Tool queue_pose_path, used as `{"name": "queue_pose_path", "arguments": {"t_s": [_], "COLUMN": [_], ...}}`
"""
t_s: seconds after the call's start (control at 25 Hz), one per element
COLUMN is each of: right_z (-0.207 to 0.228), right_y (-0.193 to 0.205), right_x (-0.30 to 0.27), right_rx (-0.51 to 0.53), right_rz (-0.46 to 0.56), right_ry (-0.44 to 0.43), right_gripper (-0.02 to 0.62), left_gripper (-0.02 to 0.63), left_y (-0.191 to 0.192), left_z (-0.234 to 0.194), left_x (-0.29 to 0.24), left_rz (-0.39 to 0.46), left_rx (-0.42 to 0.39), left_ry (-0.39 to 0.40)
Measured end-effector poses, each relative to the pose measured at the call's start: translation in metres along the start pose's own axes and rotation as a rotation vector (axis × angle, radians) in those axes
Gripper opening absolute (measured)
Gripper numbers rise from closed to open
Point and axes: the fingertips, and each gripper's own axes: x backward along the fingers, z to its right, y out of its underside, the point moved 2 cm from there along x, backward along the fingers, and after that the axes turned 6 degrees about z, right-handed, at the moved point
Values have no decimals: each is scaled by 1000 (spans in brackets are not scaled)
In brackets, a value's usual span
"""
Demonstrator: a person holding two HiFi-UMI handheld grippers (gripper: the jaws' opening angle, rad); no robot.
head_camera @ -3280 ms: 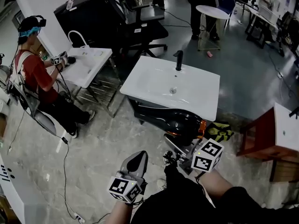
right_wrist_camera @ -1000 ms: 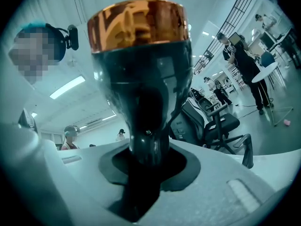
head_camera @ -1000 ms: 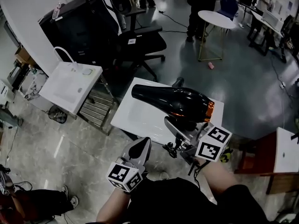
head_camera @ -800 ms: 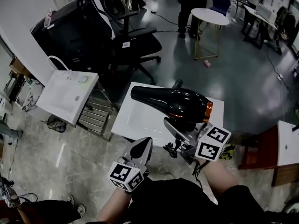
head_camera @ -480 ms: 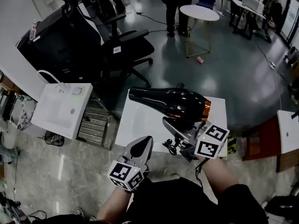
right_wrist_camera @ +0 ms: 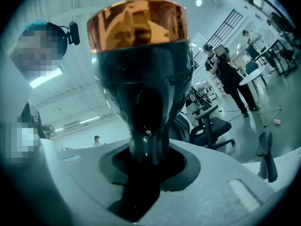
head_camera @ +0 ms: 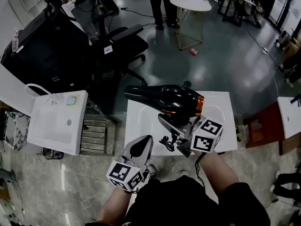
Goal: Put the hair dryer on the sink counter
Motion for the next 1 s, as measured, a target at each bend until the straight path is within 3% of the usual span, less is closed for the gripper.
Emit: {"name": "queue_pose_path", "arguments": {"t_s": [0.48, 1.0], "right_z": [29, 77], "right_y": [34, 84], "right_x": [-54, -82], "right_rx": [15, -82], "right_rz": [11, -65], "right_ry": [84, 140], "right_gripper": [109, 109], "left_gripper": [3, 3], "left_y": [-5, 16], "left_z": [-65, -109], "left_x": [-6, -22], "left_rz": [-35, -74], "left_rx": [23, 65], "left_ry": [123, 164]}}
